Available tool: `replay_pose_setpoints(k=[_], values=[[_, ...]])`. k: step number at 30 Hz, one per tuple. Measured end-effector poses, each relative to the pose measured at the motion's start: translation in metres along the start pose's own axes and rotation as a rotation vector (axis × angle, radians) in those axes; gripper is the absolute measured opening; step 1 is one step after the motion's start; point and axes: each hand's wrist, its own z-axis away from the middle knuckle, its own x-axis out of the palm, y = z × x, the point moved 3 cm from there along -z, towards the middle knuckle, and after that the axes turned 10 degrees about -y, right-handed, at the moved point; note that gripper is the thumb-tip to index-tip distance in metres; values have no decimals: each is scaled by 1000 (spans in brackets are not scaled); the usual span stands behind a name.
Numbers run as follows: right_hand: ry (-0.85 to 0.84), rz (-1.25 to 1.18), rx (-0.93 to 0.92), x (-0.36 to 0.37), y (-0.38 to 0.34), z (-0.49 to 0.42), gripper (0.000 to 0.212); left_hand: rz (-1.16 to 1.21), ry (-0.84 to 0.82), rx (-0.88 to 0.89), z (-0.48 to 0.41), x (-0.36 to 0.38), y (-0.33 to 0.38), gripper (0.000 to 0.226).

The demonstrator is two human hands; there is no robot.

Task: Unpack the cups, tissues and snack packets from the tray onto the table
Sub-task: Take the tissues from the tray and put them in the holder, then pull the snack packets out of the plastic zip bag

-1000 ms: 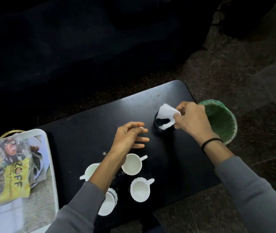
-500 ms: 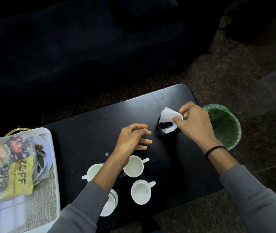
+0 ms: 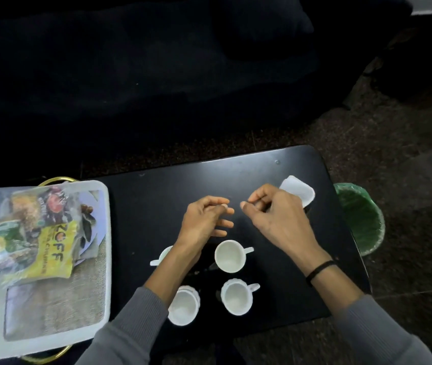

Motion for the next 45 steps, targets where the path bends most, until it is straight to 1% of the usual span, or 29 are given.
replay_pose_setpoints(k=[6,8,13,16,20,24,26,29,30,32,34,36,37,38,39,41,43,45], values=[[-223,53,-102,79,-61,5,14,36,119,21,32,-77,-17,15],[-273,84,-135,110,-85,6,12,34,165,33,45,-110,-24,15],[-407,111,-215,187,-145,8,8,-62,309,63,80,-196,-39,15],[-466,110,-249,233,-182,10,10,-120,393,52,102,-249,-47,14],[-542,135,-298,293,-230,12,15,-232,477,29,127,-320,-57,14],[-588,174,-324,342,-264,12,21,-439,601,23,147,-381,-67,14],[-595,176,-321,357,-273,11,20,-553,716,20,156,-404,-72,18],[-596,185,-317,375,-283,9,15,-708,914,76,164,-433,-81,33],[-590,198,-318,378,-285,9,15,-706,953,58,163,-443,-86,38],[-576,217,-320,386,-287,6,14,-604,966,-85,157,-468,-102,48],[-563,218,-316,390,-288,4,13,-429,884,-233,146,-492,-120,57],[-551,212,-319,392,-288,1,14,-191,780,-279,136,-507,-133,63],[-543,205,-321,392,-288,1,14,-82,746,-278,134,-512,-136,63],[-535,197,-320,392,-288,1,14,-1,728,-258,133,-517,-137,57],[-528,190,-318,392,-289,1,13,41,723,-217,133,-521,-137,45],[-523,176,-324,392,-290,2,13,64,740,-104,139,-526,-136,20],[-526,166,-341,391,-295,6,13,73,747,2,150,-525,-130,10],[-523,134,-361,389,-303,10,12,65,717,92,161,-516,-121,5]])
